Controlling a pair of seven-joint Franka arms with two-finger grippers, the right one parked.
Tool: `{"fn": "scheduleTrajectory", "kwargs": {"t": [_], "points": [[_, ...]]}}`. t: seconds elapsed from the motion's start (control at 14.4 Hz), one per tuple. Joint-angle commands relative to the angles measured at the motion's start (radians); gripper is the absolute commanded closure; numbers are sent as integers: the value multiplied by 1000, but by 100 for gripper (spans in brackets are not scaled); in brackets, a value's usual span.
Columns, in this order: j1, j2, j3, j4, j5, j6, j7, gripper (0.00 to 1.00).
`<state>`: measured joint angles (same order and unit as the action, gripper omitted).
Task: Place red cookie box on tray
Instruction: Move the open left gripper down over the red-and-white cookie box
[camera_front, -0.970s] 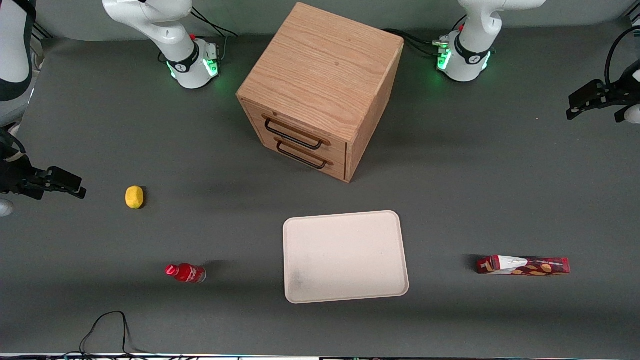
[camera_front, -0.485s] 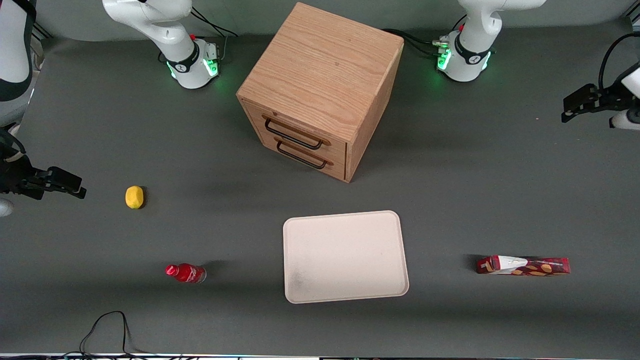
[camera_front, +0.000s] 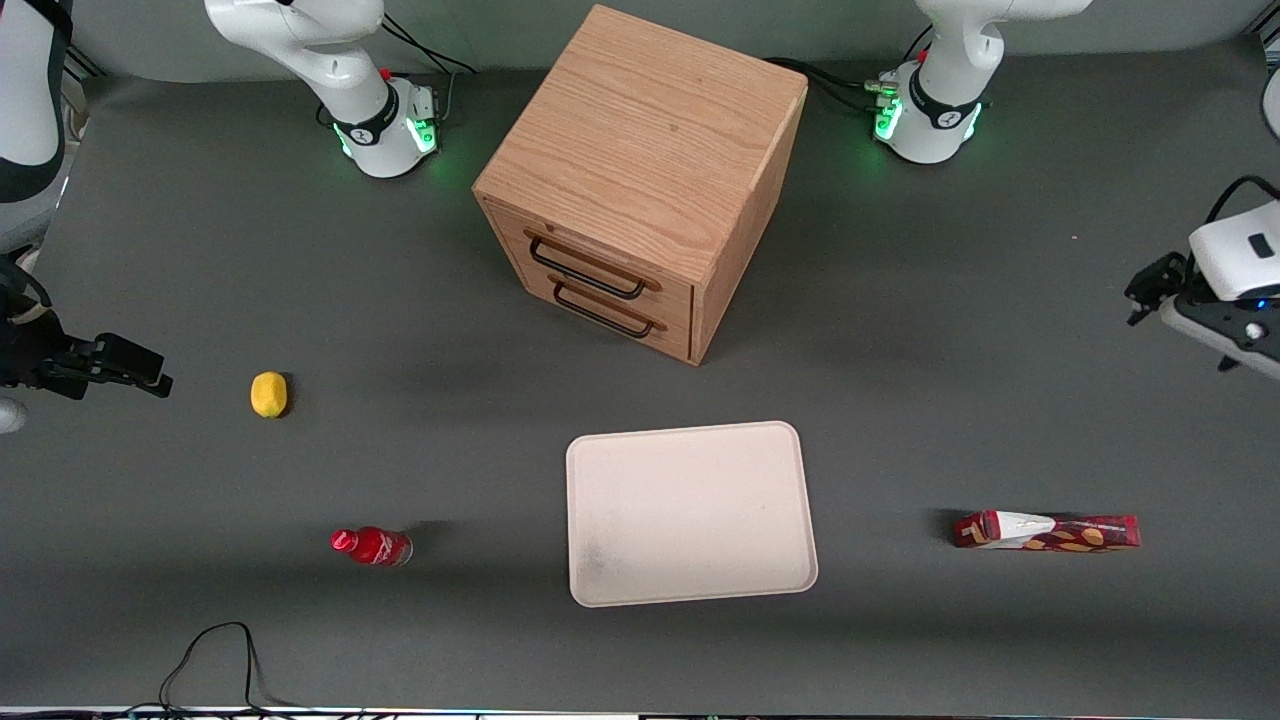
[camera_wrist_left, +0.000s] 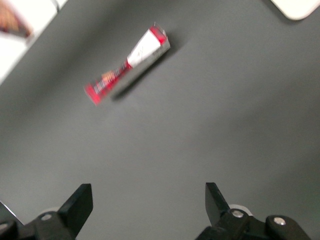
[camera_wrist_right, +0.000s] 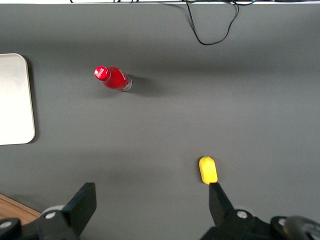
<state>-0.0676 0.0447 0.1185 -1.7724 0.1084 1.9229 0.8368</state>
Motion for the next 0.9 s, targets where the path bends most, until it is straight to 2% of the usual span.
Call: {"fn": "scheduleTrajectory", "kwargs": {"t": [0.0, 0.42, 0.49, 0.62, 0.83], "points": [[6, 82, -3, 21, 8, 123, 261, 0], [26, 364, -5, 223, 4, 114, 491, 2], [29, 418, -7, 264, -9, 114, 543, 2], [37, 506, -5, 320, -100, 117, 654, 2], [35, 614, -7, 419, -118, 134, 706, 2]]}}
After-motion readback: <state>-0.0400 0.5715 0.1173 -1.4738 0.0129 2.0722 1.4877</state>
